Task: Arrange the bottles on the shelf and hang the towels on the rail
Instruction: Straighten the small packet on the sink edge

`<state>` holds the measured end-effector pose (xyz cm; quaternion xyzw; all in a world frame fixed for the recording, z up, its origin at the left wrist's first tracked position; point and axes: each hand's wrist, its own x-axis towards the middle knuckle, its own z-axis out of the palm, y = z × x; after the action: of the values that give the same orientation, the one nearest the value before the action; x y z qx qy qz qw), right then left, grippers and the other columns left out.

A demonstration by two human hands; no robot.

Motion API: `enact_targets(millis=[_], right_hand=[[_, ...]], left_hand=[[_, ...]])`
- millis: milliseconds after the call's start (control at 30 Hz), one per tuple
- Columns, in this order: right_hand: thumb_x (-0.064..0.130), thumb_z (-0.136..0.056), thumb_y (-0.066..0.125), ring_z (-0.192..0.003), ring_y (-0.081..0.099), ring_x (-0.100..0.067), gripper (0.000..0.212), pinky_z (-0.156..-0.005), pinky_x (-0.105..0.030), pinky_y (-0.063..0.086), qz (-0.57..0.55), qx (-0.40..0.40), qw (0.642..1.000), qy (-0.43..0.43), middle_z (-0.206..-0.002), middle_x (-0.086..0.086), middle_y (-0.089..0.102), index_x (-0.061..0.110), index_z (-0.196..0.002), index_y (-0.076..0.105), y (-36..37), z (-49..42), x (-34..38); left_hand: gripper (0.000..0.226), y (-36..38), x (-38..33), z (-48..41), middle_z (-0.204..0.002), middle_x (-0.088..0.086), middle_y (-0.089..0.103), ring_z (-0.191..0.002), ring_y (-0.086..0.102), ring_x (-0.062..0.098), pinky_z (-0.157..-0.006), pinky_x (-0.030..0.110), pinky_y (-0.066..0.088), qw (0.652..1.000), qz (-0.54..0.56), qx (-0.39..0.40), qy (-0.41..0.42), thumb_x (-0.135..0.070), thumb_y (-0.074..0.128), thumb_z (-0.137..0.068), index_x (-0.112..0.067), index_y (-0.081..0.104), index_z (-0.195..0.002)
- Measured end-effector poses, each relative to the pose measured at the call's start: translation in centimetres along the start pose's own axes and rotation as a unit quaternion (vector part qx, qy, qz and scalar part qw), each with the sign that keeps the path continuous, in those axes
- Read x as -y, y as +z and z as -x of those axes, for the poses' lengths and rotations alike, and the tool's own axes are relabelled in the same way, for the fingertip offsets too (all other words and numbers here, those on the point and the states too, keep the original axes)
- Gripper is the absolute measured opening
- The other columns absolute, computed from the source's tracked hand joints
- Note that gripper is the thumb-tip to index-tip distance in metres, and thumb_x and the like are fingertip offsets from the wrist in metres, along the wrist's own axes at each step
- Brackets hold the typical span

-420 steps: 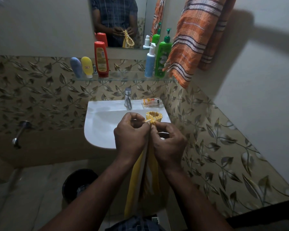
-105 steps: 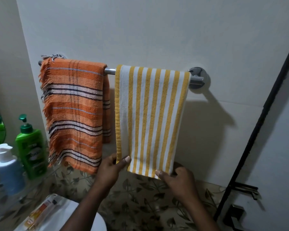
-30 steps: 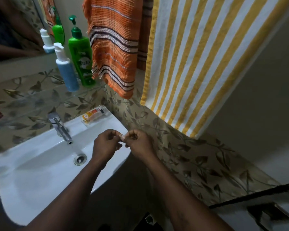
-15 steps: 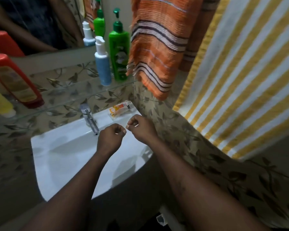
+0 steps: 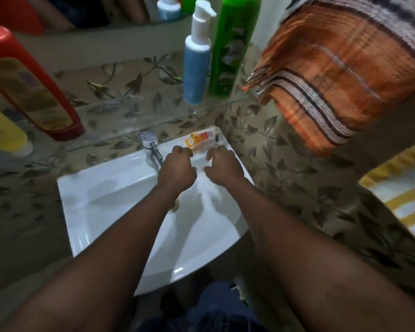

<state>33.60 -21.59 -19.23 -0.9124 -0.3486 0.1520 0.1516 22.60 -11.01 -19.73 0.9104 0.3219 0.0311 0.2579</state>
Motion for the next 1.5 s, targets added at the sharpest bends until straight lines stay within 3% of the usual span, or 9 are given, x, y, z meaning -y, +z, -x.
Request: enact_targets(millis=[200,367,467,567,833,1133,1300,1400,1500], right_hand=[[0.021,-0.089,0.068,-0.13,0.055,-0.041,0.072,-0.107,-0.044,0.05,0.074,-0.029,0.996,0.026,-0.152,-0.02,0.049,0.016,-0.156,0.041,0.6,-7.7,-1.3],[0.02,-0.093,0.064,-0.147,0.041,-0.037,0.091,-0.115,-0.04,0.043,0.104,0.036,0.993,0.04,-0.171,-0.015,0.023,0.023,-0.167,0.012,1.7,-11.5,-2.4],[0.024,-0.095,0.063,-0.144,0.042,-0.039,0.091,-0.114,-0.043,0.042,0.115,0.053,0.991,0.035,-0.166,-0.015,0.027,0.03,-0.167,0.008,2.5,-12.3,-2.3],[0.019,-0.093,0.063,-0.144,0.039,-0.039,0.091,-0.117,-0.043,0.04,0.1,0.047,0.993,0.039,-0.163,-0.018,0.029,0.03,-0.167,0.011,2.4,-12.0,-2.0],[0.003,-0.087,0.065,-0.14,0.047,-0.039,0.09,-0.11,-0.043,0.048,0.007,-0.03,0.999,-0.021,-0.159,-0.019,0.032,0.036,-0.163,0.031,1.5,-5.1,-3.3],[0.006,-0.081,0.079,-0.127,0.052,-0.035,0.082,-0.095,-0.043,0.056,0.028,-0.018,0.997,-0.068,-0.142,-0.012,0.043,0.032,-0.152,0.047,2.2,8.7,2.1],[0.02,-0.081,0.086,-0.121,0.058,-0.033,0.086,-0.095,-0.043,0.058,0.028,-0.006,0.991,-0.129,-0.14,-0.012,0.046,0.031,-0.156,0.044,4.9,18.4,8.8],[0.024,-0.08,0.086,-0.12,0.058,-0.032,0.083,-0.088,-0.042,0.058,0.059,0.012,0.979,-0.193,-0.14,-0.008,0.045,0.034,-0.153,0.047,7.4,23.3,12.3],[0.027,-0.079,0.086,-0.124,0.056,-0.03,0.079,-0.083,-0.043,0.059,0.093,0.046,0.96,-0.26,-0.145,-0.005,0.043,0.03,-0.15,0.05,10.8,27.6,15.5]], left_hand=[[0.063,1.5,0.3,-6.1,-0.149,0.02,0.042,-0.135,0.044,0.043,-0.1,0.052,0.05,0.999,-0.044,-0.009,-0.025,-0.011,0.07,-0.088,-0.007,0.046,-0.146],[0.08,3.7,0.2,-9.3,-0.153,0.017,0.041,-0.14,0.041,0.04,-0.099,0.05,0.051,0.994,-0.057,0.018,-0.088,-0.015,0.075,-0.087,-0.013,0.032,-0.154],[0.073,4.7,0.5,-9.7,-0.147,0.016,0.046,-0.13,0.049,0.038,-0.09,0.046,0.052,0.992,-0.072,0.022,-0.096,-0.014,0.071,-0.091,-0.012,0.035,-0.154],[0.062,4.8,0.1,-8.8,-0.136,0.016,0.048,-0.119,0.054,0.037,-0.075,0.042,0.046,0.993,-0.078,0.007,-0.091,-0.011,0.065,-0.092,-0.009,0.041,-0.149],[0.047,4.3,-2.1,-1.2,-0.124,0.015,0.05,-0.089,0.066,0.039,-0.065,0.045,0.051,0.996,-0.041,-0.05,-0.062,-0.004,0.062,-0.09,-0.008,0.051,-0.136],[0.067,1.2,2.1,14.5,-0.143,0.013,0.052,-0.106,0.067,0.035,-0.08,0.045,0.062,0.995,-0.018,-0.093,-0.031,-0.022,0.073,-0.093,-0.014,0.043,-0.152],[0.068,-1.8,7.9,25.2,-0.148,0.01,0.052,-0.114,0.067,0.032,-0.089,0.043,0.062,0.986,0.011,-0.148,-0.079,-0.021,0.076,-0.092,-0.015,0.046,-0.153],[0.062,-2.5,12.2,31.1,-0.146,0.014,0.051,-0.114,0.065,0.041,-0.094,0.047,0.058,0.979,0.035,-0.156,-0.125,-0.01,0.074,-0.088,-0.011,0.054,-0.147],[0.058,-2.8,16.2,37.3,-0.139,0.01,0.052,-0.112,0.065,0.041,-0.091,0.049,0.057,0.968,0.056,-0.157,-0.186,-0.011,0.071,-0.087,-0.015,0.056,-0.143]])
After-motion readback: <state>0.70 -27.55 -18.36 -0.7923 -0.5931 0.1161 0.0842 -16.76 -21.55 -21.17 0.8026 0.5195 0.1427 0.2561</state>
